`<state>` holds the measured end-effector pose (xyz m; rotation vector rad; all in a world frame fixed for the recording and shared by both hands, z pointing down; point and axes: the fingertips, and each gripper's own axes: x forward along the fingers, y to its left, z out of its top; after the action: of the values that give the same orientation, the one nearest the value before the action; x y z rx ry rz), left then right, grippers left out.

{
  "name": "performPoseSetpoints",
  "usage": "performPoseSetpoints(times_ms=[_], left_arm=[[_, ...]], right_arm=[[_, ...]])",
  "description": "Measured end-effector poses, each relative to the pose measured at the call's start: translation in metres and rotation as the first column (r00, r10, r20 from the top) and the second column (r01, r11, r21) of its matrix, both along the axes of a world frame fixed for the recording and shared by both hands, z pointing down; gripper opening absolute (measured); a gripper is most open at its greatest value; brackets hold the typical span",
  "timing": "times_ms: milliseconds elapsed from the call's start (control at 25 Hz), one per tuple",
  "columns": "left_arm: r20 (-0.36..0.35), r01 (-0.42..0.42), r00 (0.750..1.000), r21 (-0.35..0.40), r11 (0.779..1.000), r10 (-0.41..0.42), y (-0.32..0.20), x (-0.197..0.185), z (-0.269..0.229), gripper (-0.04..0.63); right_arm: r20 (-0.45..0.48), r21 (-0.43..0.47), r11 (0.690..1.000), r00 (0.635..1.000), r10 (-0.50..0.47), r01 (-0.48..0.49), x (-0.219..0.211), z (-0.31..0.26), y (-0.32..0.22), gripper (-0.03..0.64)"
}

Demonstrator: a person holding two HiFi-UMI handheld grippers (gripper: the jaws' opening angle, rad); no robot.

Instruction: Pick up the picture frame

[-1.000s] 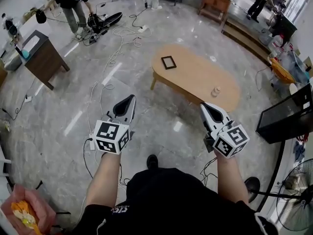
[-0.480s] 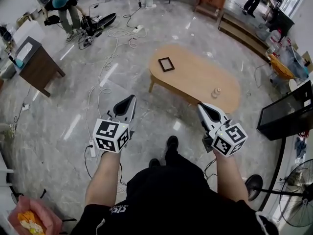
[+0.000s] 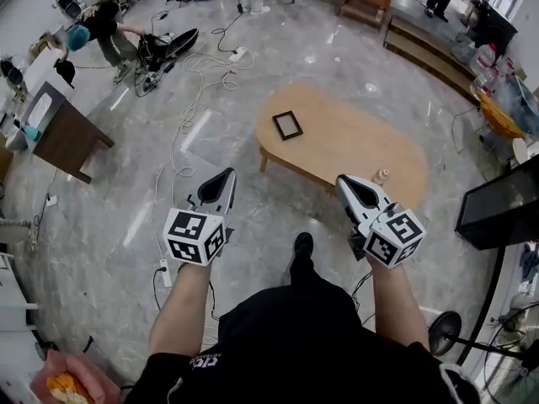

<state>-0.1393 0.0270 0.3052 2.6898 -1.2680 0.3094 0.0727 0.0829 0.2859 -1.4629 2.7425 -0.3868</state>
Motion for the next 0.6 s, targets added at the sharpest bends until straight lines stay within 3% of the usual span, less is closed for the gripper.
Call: performPoseSetpoints(times_ms=[280,600], left_arm=[[0.042,-0.037,0.998,-0.026,0.999,0.038,-0.084,0.07,0.014,0.009],[0.024,0.036,0.999,-0.041,0.999,-0.035,-0.16,0.08,0.016,0.009]], right_arm=[[0.016,-0.045,0.999,1.0,-0.025,0.025,0.044,0.018,-0.101,0.006],[-0.002,-0.099,0.991,0.996,-0.094,0.093,0.061,0.036,-0.174,0.006]])
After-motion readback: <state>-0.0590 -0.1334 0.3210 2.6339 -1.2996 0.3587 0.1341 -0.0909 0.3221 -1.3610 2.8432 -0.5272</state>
